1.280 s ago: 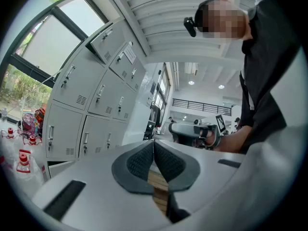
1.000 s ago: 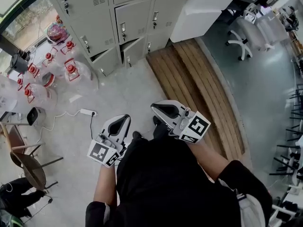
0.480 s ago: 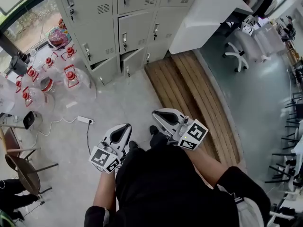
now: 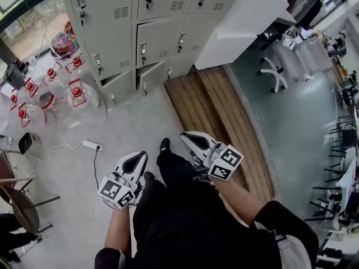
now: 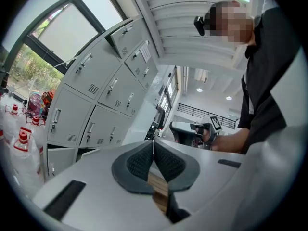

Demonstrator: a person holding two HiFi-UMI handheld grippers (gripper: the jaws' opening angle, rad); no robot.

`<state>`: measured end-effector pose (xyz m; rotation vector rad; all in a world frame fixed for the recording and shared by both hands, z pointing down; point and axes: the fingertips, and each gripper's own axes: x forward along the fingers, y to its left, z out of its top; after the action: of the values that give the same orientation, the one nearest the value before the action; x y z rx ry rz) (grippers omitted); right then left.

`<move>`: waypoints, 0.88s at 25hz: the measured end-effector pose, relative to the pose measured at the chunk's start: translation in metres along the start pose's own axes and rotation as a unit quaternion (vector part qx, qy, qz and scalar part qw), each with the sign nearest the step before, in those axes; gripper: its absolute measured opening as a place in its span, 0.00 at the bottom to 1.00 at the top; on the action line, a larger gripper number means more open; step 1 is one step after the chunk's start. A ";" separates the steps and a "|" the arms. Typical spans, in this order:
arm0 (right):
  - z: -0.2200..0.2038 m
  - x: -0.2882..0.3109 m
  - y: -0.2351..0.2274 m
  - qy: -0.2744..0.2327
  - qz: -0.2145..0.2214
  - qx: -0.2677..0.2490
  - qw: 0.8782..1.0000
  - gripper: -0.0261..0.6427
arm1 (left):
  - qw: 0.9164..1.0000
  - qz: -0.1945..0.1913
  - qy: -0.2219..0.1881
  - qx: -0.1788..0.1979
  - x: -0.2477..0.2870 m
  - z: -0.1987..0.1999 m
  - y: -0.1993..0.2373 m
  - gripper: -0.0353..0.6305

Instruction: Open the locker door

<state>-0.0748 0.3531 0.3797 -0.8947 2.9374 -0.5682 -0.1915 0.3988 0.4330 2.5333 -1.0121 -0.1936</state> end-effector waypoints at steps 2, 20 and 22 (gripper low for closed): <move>-0.001 0.005 -0.012 0.007 -0.007 0.006 1.000 0.06 | 1.000 0.015 -0.002 -0.008 0.002 0.003 0.014 0.08; 0.037 0.111 -0.142 0.002 0.022 0.035 0.999 0.06 | 0.998 0.042 0.032 -0.025 0.110 0.050 0.116 0.08; 0.047 0.128 -0.155 -0.005 0.032 0.036 0.999 0.06 | 0.998 0.040 0.043 -0.014 0.127 0.060 0.127 0.08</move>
<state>-0.0925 0.1485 0.4011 -0.7910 2.9047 -0.6586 -0.1954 0.2091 0.4343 2.4488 -1.0679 -0.0745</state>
